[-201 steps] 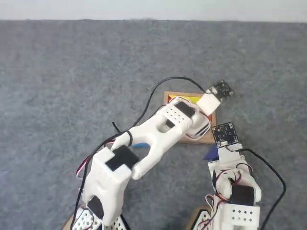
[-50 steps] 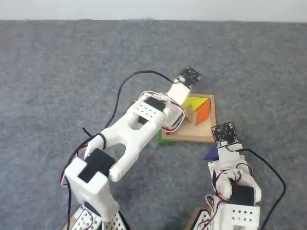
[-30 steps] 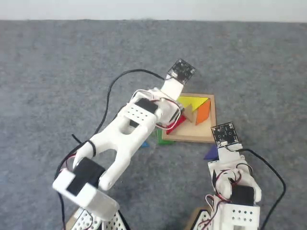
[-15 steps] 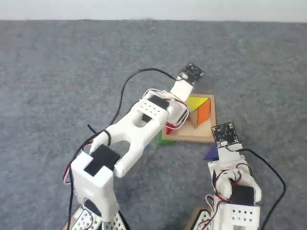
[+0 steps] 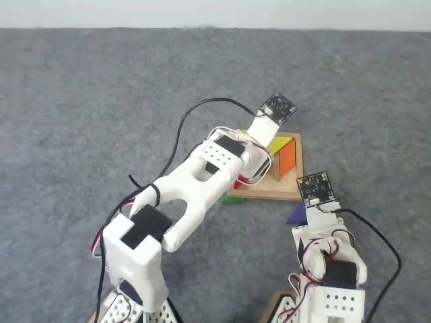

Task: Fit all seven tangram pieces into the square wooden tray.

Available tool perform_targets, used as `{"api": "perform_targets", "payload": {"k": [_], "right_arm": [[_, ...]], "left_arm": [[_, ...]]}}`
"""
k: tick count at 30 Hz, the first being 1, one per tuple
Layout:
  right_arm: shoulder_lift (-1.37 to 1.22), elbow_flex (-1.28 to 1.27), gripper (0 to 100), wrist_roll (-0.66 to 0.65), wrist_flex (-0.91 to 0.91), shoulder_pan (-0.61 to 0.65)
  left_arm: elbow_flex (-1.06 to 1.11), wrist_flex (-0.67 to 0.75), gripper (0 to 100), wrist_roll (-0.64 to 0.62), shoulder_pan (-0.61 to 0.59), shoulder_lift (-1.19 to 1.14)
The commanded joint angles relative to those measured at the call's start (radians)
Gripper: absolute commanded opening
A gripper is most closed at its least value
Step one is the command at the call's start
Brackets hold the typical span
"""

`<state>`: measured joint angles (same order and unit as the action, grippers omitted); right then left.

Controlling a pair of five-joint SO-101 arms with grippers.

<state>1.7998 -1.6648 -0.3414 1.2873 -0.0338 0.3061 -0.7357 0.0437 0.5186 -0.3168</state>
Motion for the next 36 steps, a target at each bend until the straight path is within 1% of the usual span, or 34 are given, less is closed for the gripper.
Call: {"api": "perform_targets", "payload": {"k": [1, 6, 17, 20, 24, 30, 33, 36], "right_arm": [[0.021, -0.020, 0.8, 0.002, -0.005, -0.008], [0.021, -0.020, 0.8, 0.002, -0.005, -0.008], [0.021, -0.020, 0.8, 0.002, -0.005, -0.008], [0.021, -0.020, 0.8, 0.002, -0.005, -0.008], [0.021, -0.020, 0.8, 0.002, -0.005, -0.008], [0.021, -0.020, 0.8, 0.002, -0.005, -0.008], [0.021, -0.020, 0.8, 0.002, -0.005, -0.008], [0.021, -0.020, 0.8, 0.002, -0.005, -0.007]], "left_arm": [[0.068, 0.049, 16, 0.009, 0.069, 0.106], [0.079, 0.081, 16, 0.008, 0.094, 0.087], [-0.051, 0.077, 16, 0.017, 0.034, -0.020], [-0.047, 0.066, 16, 0.057, 0.040, -0.006], [-0.022, -0.006, 16, 0.037, 0.041, 0.097], [0.174, 0.012, 16, 0.029, 0.032, 0.350], [0.262, -0.006, 16, 0.026, -0.049, 0.459], [0.315, -0.075, 16, -0.021, -0.204, 0.554]]}}
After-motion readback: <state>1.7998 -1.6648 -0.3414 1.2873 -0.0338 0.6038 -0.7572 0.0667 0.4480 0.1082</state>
